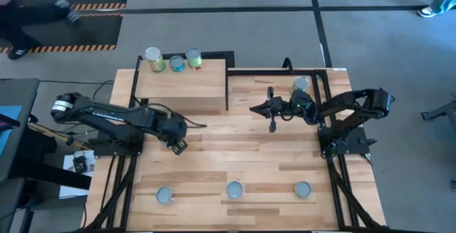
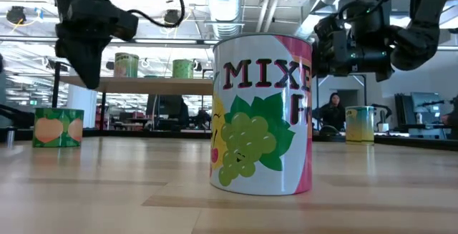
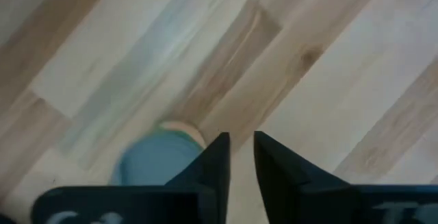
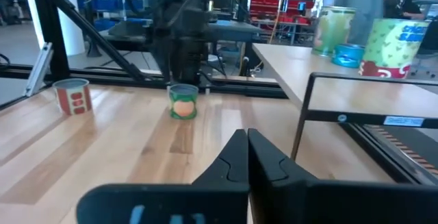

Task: Pick and place cans onto a shelf
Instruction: Put the canned peaches on the shelf

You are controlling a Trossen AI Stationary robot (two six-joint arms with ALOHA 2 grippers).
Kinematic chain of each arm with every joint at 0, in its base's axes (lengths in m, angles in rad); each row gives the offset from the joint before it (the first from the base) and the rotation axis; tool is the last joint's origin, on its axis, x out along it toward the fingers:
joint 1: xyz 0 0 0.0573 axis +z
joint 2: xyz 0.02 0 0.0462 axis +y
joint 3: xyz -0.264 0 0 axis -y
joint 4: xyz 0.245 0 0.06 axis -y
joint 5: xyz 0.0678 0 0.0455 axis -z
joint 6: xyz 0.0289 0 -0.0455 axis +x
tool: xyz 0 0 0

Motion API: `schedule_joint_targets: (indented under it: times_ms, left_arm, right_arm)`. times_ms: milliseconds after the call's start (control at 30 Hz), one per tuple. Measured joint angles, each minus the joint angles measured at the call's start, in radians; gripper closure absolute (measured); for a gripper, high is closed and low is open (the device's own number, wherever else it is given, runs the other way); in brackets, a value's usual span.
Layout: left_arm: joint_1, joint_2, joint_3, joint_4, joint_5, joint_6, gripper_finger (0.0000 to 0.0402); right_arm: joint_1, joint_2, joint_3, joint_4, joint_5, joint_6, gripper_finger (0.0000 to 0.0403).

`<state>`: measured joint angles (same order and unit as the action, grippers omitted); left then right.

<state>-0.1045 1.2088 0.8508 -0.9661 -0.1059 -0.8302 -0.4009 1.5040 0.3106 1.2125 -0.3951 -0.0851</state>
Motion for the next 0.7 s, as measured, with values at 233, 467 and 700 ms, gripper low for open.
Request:
schedule_joint_targets:
  times_ms: [233,467,700]
  left_arm:
    - [-0.079,0.112,0.016,-0.135,-0.037,-0.158,0.0281]
    - [-0.109,0.194,0.016,-0.142,-0.085,-0.150,0.0271]
    - [-0.109,0.270,0.016,-0.125,-0.077,-0.072,0.0324]
  right_arm:
    - [-0.007,0.000,0.000,0.000,-0.001,-0.002,0.0395]
    - [-0.007,0.000,0.000,0.000,-0.001,-0.003,0.0395]
    - [-0.008,0.000,0.000,0.001,-0.001,-0.019,0.0395]
